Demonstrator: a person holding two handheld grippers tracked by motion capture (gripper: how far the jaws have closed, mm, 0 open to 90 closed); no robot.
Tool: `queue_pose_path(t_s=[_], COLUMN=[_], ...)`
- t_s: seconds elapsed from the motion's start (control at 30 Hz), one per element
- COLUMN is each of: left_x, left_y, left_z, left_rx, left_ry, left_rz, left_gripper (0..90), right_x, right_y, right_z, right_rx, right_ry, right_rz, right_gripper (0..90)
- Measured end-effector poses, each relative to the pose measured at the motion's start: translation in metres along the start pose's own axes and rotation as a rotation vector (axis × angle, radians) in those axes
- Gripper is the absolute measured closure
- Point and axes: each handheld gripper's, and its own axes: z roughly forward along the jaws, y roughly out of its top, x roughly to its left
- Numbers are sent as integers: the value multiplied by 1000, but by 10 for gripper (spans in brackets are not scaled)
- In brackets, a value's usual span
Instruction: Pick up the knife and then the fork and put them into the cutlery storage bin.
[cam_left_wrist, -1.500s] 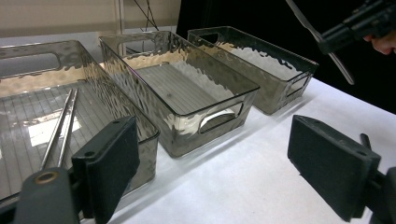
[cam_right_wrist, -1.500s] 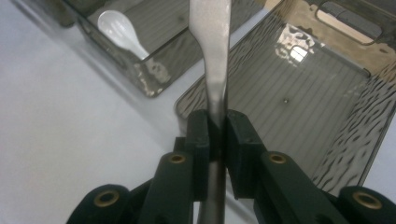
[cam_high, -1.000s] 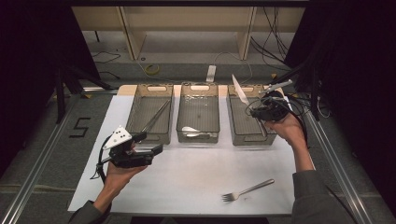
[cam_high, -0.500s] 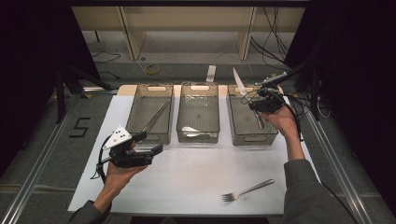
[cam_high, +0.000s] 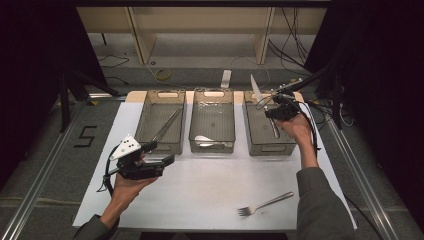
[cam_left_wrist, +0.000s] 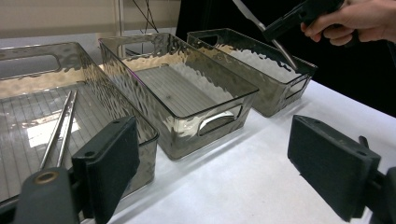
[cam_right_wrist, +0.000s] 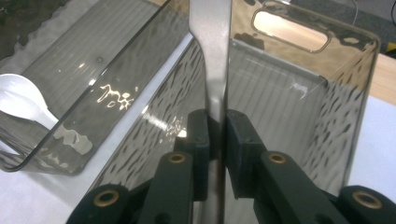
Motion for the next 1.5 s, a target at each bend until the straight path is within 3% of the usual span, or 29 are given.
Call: queue_pose_path(t_s=[0.8,1.5], left_x=[-1,0], left_y=[0,0], left_z=[0,0], left_rx=[-3,-1], left_ry=[1,4], left_rz=[0,6], left_gripper=[161,161], right_x=[7,5], right_y=[-10,-21], right_z=[25,41], right_rx=[52,116], right_ry=[-2,-6], right_rz=[16,89], right_gripper=[810,808])
